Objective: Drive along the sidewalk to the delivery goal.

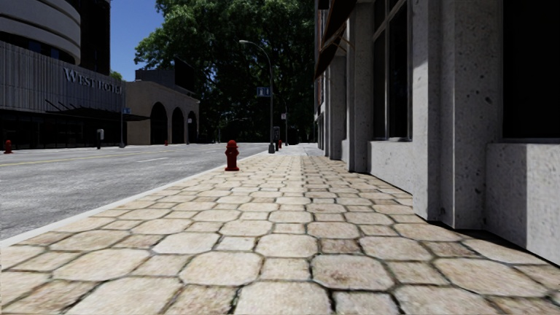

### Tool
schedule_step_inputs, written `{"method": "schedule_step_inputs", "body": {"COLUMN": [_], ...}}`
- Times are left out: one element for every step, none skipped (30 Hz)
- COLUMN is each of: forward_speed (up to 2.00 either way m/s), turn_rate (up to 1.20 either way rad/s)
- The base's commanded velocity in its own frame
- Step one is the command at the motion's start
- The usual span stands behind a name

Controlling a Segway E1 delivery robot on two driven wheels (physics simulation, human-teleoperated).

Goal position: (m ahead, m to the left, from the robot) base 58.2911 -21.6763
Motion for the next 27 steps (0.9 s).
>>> {"method": "schedule_step_inputs", "body": {"forward_speed": [2.00,2.00,2.00,2.00,2.00,2.00,2.00,2.00,2.00,2.00,2.00,2.00,2.00,2.00,2.00,2.00,2.00,2.00,2.00,2.00,2.00,2.00,2.00,2.00,2.00,2.00,2.00], "turn_rate": [0.00,0.00,0.00,0.00,-0.17,-0.34,-0.40,-0.40,-0.42,-0.42,-0.31,-0.31,-0.10,0.00,0.00,0.00,0.00,0.00,0.00,0.00,0.00,0.00,0.00,0.00,0.00,0.00,0.00]}}
